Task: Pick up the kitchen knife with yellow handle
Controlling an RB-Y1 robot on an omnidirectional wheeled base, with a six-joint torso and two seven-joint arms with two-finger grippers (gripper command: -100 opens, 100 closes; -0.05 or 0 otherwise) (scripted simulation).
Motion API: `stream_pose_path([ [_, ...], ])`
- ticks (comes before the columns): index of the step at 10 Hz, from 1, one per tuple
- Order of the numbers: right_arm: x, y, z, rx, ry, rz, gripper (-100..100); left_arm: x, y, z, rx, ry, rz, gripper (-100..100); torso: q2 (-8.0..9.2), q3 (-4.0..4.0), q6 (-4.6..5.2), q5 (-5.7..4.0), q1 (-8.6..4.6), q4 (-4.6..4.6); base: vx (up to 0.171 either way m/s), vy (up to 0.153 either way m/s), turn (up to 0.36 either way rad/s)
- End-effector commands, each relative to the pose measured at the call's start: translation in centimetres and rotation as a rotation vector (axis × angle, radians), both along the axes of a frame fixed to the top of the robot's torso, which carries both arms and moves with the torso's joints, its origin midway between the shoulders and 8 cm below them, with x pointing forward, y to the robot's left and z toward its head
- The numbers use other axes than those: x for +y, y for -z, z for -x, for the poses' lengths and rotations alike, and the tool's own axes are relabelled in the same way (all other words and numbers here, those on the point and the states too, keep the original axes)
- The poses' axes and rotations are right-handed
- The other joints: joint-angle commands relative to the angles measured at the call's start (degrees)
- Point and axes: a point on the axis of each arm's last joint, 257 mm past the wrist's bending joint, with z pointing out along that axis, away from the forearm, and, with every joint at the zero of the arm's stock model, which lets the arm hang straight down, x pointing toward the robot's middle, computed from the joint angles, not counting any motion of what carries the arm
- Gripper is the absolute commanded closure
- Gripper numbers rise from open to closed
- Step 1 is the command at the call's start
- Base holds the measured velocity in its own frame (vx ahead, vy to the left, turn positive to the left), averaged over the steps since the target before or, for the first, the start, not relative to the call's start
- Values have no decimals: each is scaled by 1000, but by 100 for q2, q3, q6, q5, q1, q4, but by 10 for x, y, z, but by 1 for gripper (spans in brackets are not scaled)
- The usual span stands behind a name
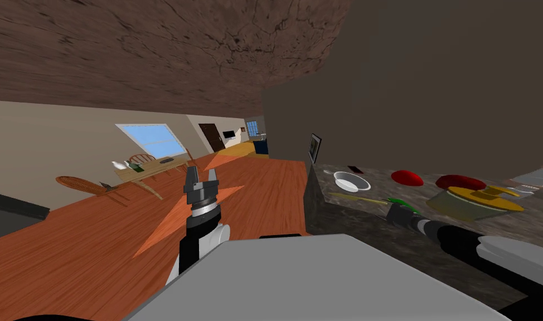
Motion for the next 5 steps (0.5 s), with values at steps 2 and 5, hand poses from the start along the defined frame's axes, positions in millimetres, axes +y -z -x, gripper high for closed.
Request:
stream_pose_path([
  [2,-32,-1,8,61,-28,142,-100,0,0,0,0,0,0,0,12,6,3,-3,-12,2,82,61,50],
  [5,-59,0,25,144,-63,275,-100,0,0,0,0,0,0,0,5,3,2,-3,-10,1,111,65,65],
])
